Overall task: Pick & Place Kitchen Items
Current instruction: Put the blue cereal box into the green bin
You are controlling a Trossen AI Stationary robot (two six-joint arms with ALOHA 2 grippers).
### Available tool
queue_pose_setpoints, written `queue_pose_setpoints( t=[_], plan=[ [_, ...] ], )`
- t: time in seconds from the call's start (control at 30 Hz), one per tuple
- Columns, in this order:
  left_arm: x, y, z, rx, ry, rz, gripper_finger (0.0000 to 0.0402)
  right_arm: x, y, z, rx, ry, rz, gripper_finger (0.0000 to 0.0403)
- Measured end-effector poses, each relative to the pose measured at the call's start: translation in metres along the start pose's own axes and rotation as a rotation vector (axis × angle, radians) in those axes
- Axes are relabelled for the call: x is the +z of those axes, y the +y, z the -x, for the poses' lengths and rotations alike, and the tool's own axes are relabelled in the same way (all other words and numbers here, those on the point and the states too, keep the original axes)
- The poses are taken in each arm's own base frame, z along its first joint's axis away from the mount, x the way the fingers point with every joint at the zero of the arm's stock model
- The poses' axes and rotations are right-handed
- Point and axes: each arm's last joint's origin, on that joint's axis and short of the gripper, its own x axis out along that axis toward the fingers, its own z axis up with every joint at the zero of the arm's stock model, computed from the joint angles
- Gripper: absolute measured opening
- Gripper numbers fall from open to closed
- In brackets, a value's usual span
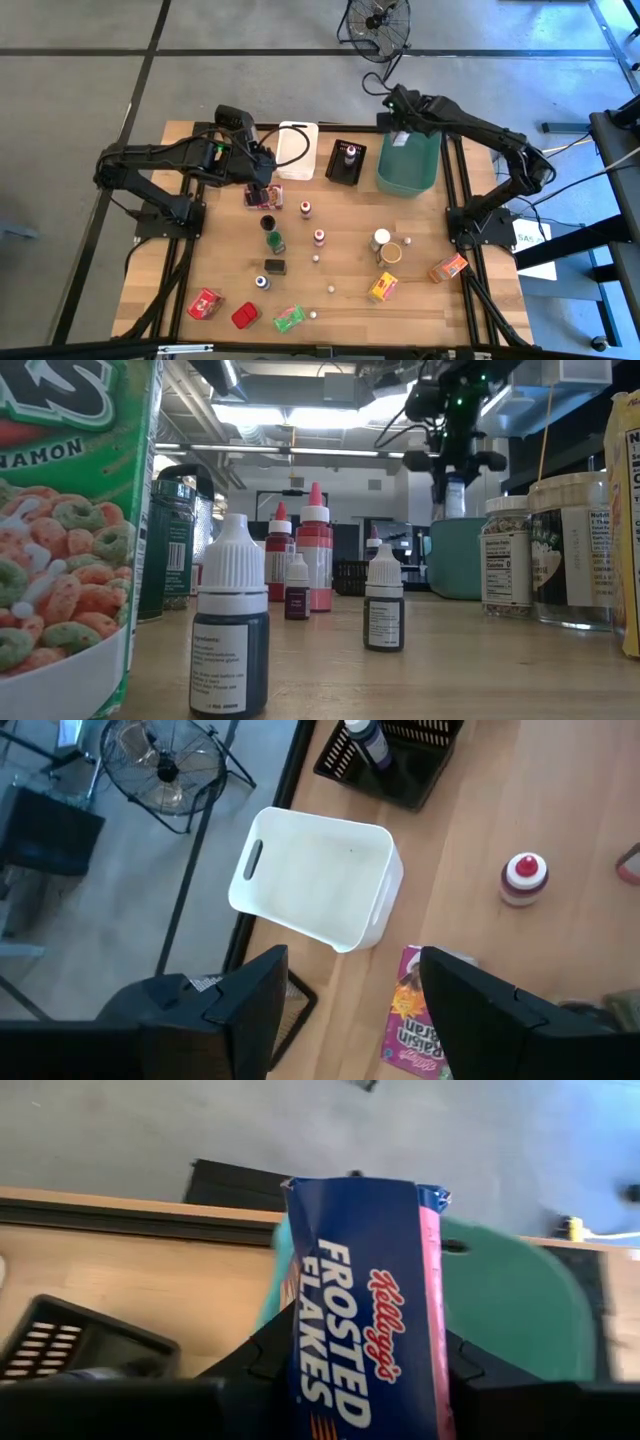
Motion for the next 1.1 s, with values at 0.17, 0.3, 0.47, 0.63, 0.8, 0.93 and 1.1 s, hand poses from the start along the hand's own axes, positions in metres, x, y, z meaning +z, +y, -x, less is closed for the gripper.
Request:
queue_pose_setpoints(
  t=[0.17, 0.3, 0.47, 0.63, 0.8, 0.93, 1.1],
  plan=[
    [0.000, -0.001, -0.001, 0.002, 0.002, 0.042, 0.0223, -0.006, -0.004, -0.014, -0.017, 0.009, -0.039, 0.0126],
    [0.000, -0.001, 0.000, 0.000, 0.000, 0.043, 0.0223, -0.012, -0.006, -0.020, -0.031, 0.021, -0.054, 0.0126],
    [0.001, -0.002, 0.000, 0.000, -0.003, 0.053, 0.0223, -0.014, -0.008, -0.031, -0.034, -0.007, -0.077, 0.0126],
    [0.001, -0.002, 0.000, 0.001, -0.003, 0.063, 0.0223, -0.019, -0.007, -0.040, -0.024, -0.031, -0.088, 0.0126],
    [0.001, -0.002, 0.000, 0.001, -0.003, 0.068, 0.0223, -0.022, -0.009, -0.044, -0.031, -0.032, -0.087, 0.0126],
    [0.001, -0.002, 0.000, 0.001, -0.003, 0.069, 0.0223, -0.028, -0.010, -0.049, -0.054, -0.047, -0.083, 0.0126],
    [0.001, -0.002, 0.000, 0.000, -0.003, 0.083, 0.0223, -0.036, -0.010, -0.061, -0.038, -0.072, -0.099, 0.0126]
  ],
)
